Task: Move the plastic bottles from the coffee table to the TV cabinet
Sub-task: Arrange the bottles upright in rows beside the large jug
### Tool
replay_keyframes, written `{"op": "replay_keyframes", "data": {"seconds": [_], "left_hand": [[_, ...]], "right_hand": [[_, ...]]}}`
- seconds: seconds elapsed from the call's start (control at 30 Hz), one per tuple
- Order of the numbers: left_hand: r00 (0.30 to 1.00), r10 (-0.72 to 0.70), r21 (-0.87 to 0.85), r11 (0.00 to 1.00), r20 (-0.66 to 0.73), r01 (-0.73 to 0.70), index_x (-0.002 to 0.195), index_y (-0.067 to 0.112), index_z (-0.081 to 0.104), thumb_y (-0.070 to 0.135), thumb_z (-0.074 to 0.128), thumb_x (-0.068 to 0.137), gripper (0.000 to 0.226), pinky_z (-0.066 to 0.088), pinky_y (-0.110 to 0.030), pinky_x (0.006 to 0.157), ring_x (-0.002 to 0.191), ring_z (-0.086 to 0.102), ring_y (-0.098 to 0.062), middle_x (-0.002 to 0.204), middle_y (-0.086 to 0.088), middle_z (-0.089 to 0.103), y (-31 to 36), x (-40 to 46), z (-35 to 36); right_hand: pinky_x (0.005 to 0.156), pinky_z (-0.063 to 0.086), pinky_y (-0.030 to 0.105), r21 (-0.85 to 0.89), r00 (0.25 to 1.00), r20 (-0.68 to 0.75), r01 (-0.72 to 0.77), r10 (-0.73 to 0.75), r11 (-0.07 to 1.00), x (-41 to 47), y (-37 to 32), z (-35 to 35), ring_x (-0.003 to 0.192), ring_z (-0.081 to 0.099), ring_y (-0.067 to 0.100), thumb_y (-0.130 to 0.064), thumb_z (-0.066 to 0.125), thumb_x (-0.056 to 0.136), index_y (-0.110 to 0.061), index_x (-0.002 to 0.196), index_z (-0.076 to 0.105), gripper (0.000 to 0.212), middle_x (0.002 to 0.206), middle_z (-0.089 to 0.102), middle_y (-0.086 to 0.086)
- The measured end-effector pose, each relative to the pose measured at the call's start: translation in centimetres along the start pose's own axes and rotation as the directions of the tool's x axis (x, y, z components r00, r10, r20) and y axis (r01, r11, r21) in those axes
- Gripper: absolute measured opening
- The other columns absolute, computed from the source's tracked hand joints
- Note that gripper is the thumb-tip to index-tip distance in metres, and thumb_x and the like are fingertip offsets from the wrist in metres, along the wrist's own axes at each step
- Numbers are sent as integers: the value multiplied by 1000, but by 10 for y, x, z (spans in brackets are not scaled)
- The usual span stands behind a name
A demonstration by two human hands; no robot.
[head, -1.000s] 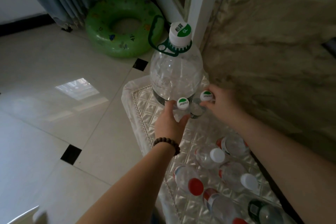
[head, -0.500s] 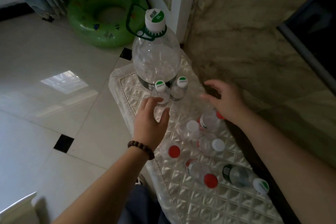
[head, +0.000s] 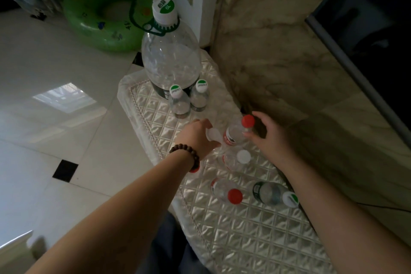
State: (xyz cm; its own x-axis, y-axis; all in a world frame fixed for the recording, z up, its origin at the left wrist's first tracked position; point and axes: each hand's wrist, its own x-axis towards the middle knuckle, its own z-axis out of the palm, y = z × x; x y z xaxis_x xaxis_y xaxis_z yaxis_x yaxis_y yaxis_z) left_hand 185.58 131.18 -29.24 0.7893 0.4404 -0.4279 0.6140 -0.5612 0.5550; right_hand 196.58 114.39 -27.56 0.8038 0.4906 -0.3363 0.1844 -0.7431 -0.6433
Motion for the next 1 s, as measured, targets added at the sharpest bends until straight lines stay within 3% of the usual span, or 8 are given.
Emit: {"op": "replay_keyframes", "data": {"seconds": [0.1,0.23,0.37,0.5,0.67,0.87,1.0], "left_hand": [[998,4,-87,996,-68,-10,114,23,60,32,75,77,42,46,-32,84,106,57,-21,115,-1,61,-6,0,-4],[984,-49,-212,977,-172,12,104,17,62,27,77,77,33,43,-29,76,92,55,-16,104,-1,63,-16,1,-21],[969,-138,-360,931,-204,56,97,20,59,20,78,76,29,50,-34,78,93,61,-20,100,0,64,-29,3,-30],[953,-170,-377,924,-249,66,100,19,60,19,77,76,30,42,-29,77,96,57,-17,103,2,62,-42,8,-29],[932,-173,-352,935,-319,53,105,17,63,18,77,77,31,36,-25,77,92,49,-12,102,4,55,-48,10,-28],[927,-132,-326,945,-352,11,115,18,63,19,72,82,34,31,-20,79,92,42,-9,113,-1,55,-39,16,-19],[924,-121,-323,946,-363,-3,120,19,61,22,71,83,38,32,-21,82,100,44,-11,121,-2,54,-36,22,-12]], "right_hand": [[96,34,25,-11,999,36,-12,12,1000,2,5,2,129,45,19,-29,74,81,-22,139,45,65,139,51,2],[100,38,30,-14,1000,9,-20,21,1000,10,6,3,129,47,21,-30,74,80,-21,139,44,67,140,52,4],[91,48,36,-57,1000,-18,-11,10,998,20,2,10,112,58,24,-27,73,82,-19,120,58,42,116,65,4],[83,53,43,-80,999,-32,13,-16,997,31,-5,16,97,63,25,-27,71,83,-18,106,60,27,99,68,5],[83,53,46,-53,993,-49,104,-106,993,46,-27,25,95,64,26,-29,71,82,-20,107,59,29,99,69,7],[71,53,42,-143,985,-1,168,-170,975,60,-56,46,81,63,26,-34,70,83,-26,100,54,25,88,66,3],[61,39,29,-142,986,51,164,-158,976,62,-61,58,76,58,20,-27,69,85,-16,95,53,21,81,60,1]]}}
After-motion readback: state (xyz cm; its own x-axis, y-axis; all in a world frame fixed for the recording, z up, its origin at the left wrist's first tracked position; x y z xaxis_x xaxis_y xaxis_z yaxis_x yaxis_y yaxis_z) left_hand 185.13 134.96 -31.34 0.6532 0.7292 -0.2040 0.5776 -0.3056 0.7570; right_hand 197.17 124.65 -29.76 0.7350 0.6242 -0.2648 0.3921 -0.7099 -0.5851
